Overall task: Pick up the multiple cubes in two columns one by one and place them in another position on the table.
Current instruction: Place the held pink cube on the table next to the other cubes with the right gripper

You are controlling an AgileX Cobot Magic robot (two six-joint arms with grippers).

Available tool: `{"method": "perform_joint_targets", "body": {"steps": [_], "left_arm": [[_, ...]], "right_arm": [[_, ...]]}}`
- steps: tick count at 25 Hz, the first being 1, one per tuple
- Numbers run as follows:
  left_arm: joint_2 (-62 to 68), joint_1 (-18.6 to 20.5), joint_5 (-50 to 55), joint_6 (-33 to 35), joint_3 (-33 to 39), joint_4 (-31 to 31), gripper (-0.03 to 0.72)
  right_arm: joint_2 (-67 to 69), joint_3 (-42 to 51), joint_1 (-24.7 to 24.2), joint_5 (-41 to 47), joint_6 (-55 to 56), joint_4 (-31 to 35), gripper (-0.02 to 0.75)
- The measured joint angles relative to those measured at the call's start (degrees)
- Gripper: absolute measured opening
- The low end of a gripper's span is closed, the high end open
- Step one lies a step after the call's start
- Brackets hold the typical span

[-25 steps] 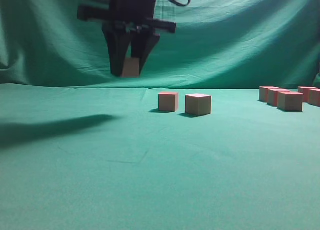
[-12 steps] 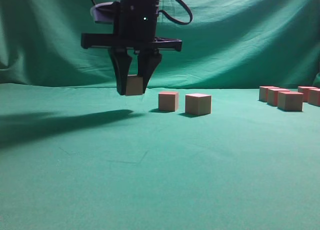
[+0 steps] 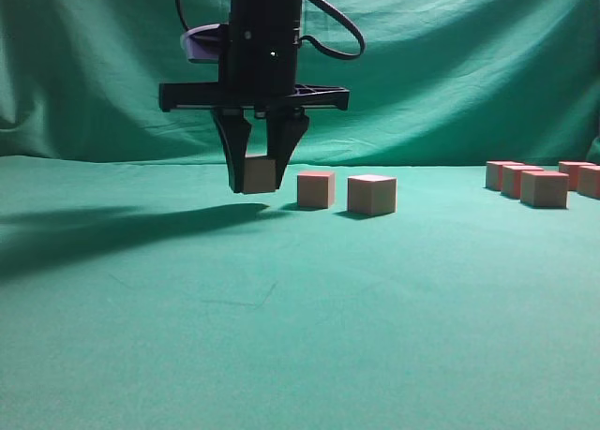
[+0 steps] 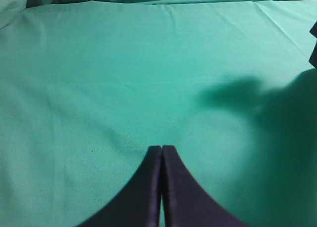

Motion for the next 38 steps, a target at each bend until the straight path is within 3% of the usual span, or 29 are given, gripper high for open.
{"method": "perform_joint_targets", "body": {"steps": [21,30,38], "left_arm": [[0.0,0.0,0.0,0.0,0.0,0.0,0.0],[0.0,0.0,0.0,0.0,0.0,0.0,0.0],[0.0,0.0,0.0,0.0,0.0,0.0,0.0]], "right_arm": [[1.6,-0.1,0.0,-0.5,0.2,0.5,0.26],[1.6,-0.4,0.0,-0.9,0.0,0.5,0.559],[0.2,-0.4,0.5,-5.6,-1.5,0.3,0.546]]}}
